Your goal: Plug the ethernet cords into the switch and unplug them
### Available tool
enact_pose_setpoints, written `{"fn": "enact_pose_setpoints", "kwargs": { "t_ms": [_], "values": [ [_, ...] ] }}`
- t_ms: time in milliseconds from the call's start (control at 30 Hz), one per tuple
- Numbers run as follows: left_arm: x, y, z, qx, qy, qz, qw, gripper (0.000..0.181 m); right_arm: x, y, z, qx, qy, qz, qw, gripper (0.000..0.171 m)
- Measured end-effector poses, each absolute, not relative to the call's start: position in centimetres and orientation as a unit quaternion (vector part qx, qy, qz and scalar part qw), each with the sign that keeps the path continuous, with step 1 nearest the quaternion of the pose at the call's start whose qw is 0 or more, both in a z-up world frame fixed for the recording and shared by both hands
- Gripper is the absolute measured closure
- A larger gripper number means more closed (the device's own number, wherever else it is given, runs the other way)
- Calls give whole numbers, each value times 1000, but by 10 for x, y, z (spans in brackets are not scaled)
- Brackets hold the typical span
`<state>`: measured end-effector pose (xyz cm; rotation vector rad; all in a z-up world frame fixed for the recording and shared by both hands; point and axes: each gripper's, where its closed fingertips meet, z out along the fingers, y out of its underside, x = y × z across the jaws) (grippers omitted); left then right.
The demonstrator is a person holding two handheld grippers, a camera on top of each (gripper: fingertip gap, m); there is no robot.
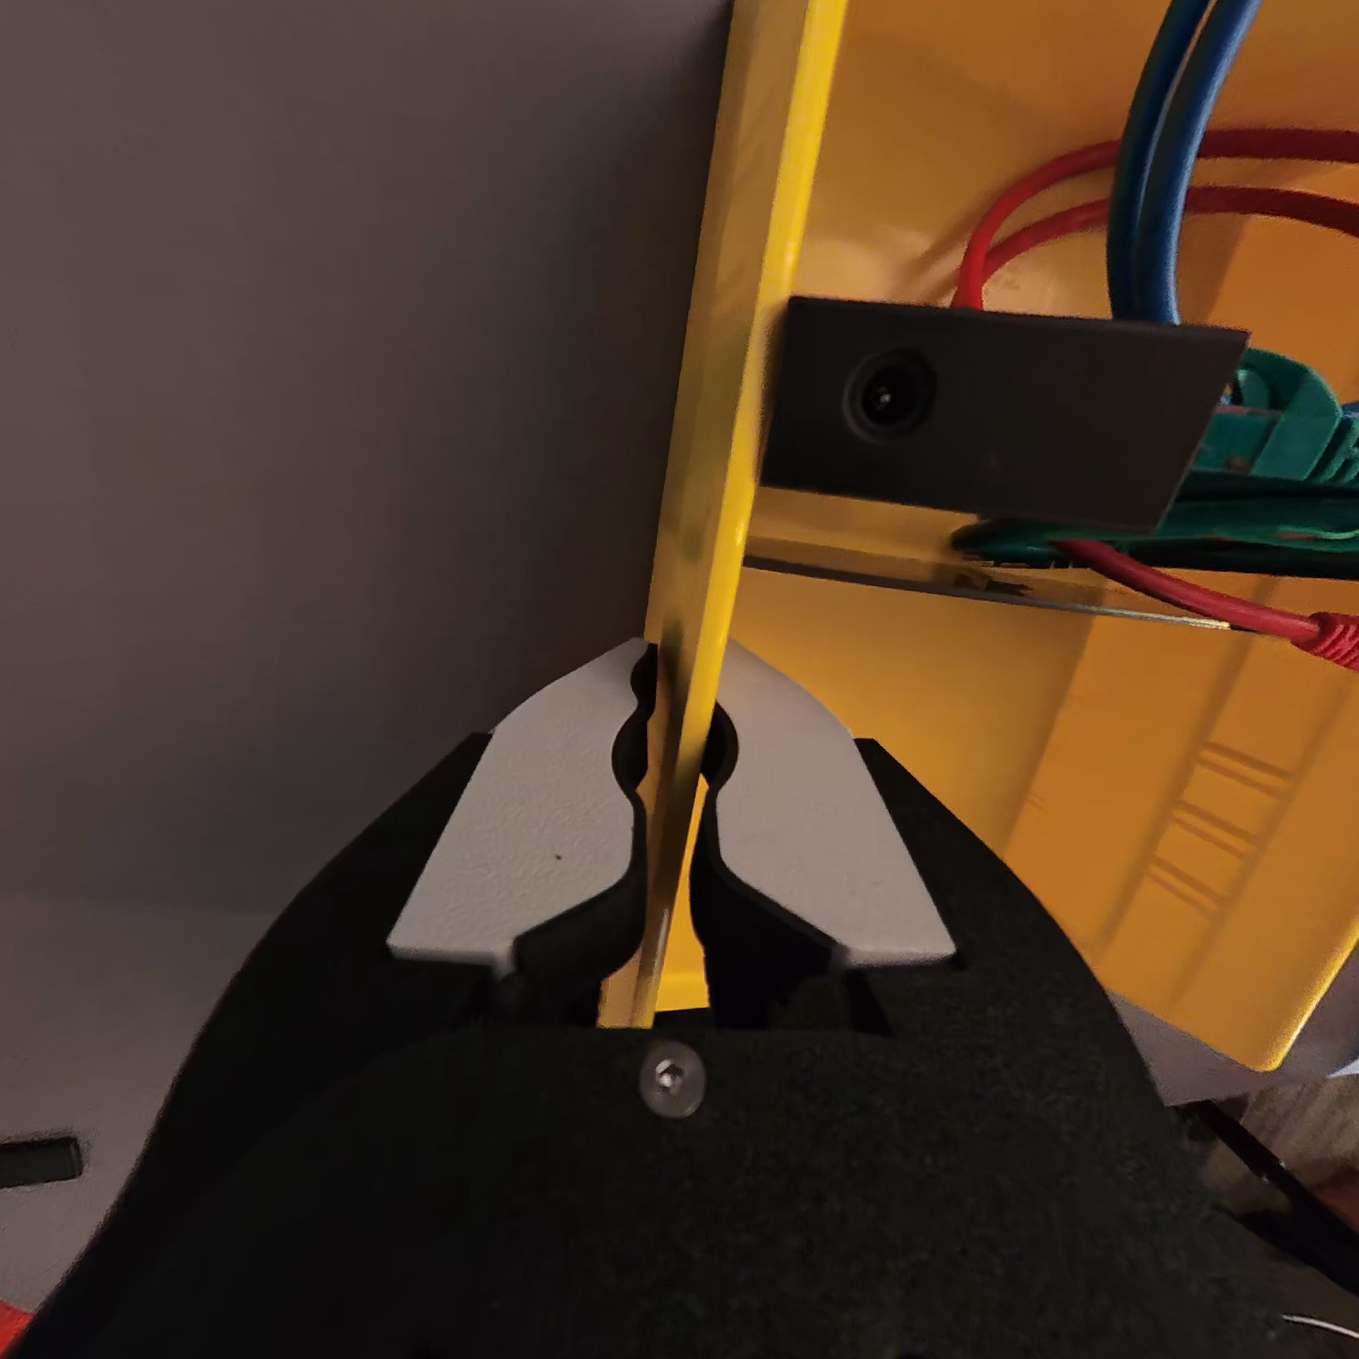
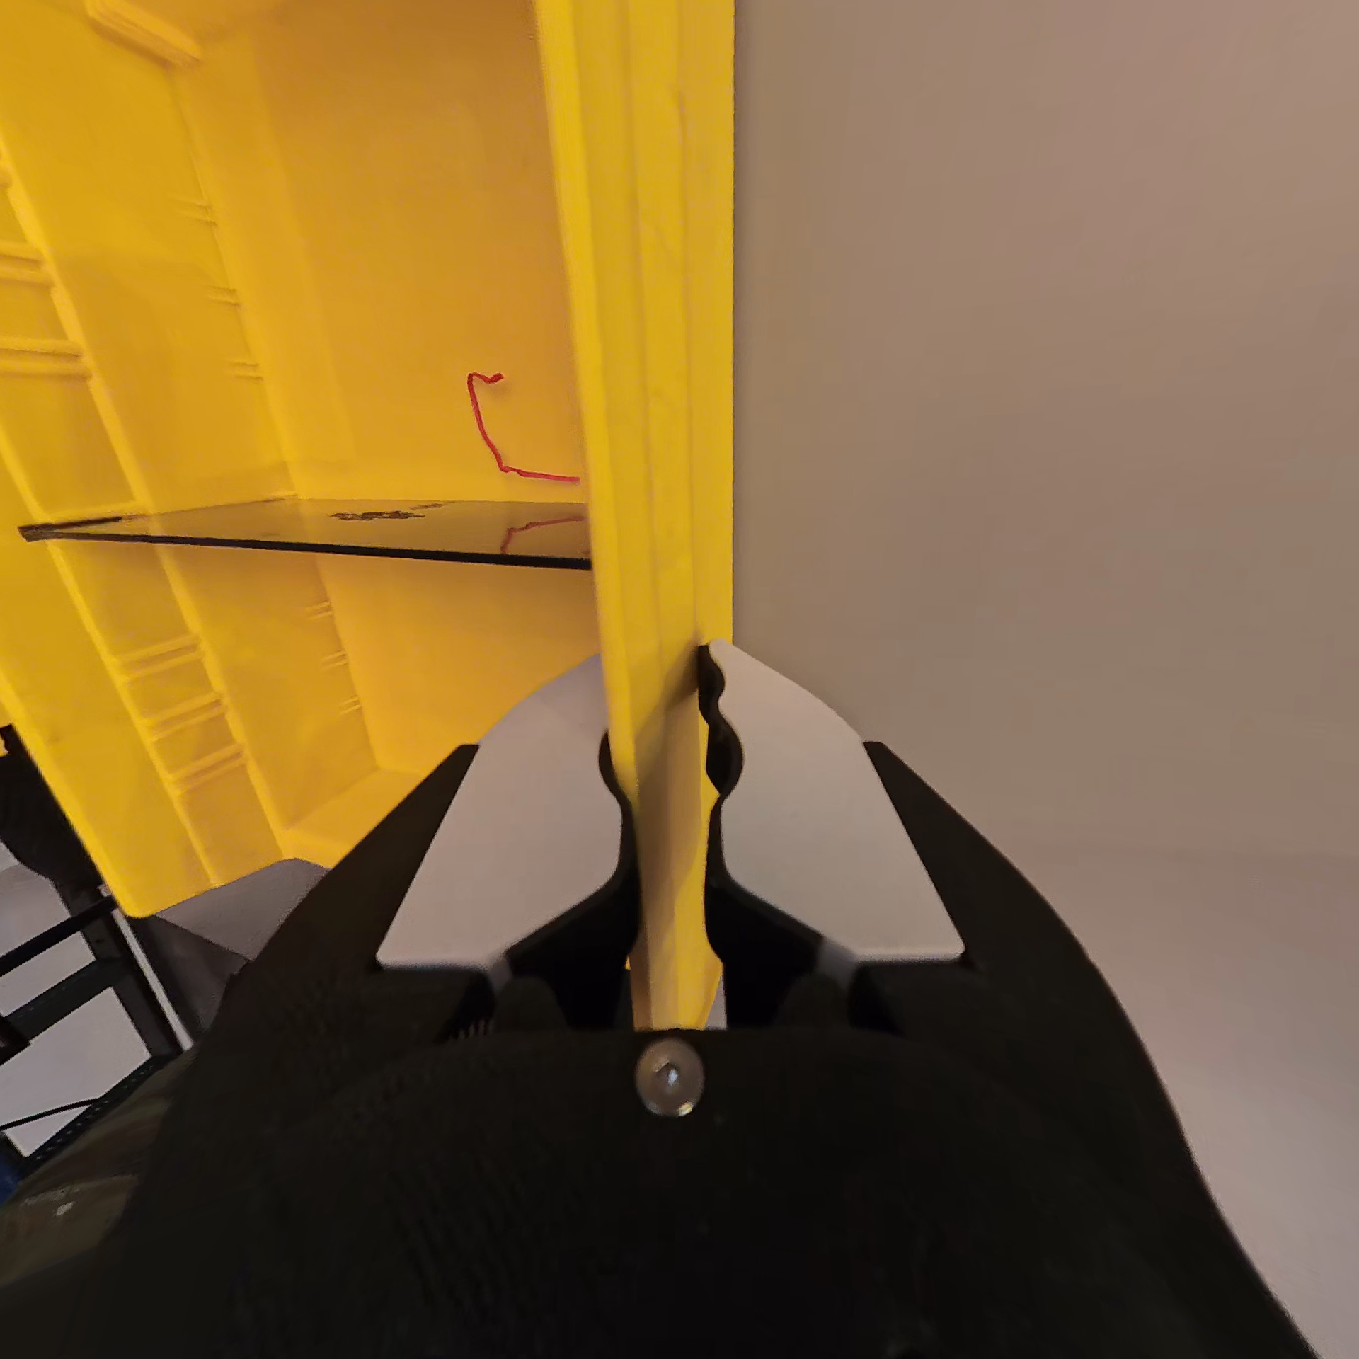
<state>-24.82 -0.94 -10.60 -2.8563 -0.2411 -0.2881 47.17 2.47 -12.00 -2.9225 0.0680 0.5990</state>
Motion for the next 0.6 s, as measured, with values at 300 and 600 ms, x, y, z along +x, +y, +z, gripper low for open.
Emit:
{"fn": "enact_pose_setpoints", "kwargs": {
  "t_ms": [300, 600],
  "values": [
    [-240, -12, -105, -978, -89, -137, 132, 166, 470, 33, -113, -973, 12, 204, 110, 147],
    [-244, -6, -88, -969, -24, -134, 204, 121, 504, 76, 3, -915, -5, 6, 403, 141]
  ]
}}
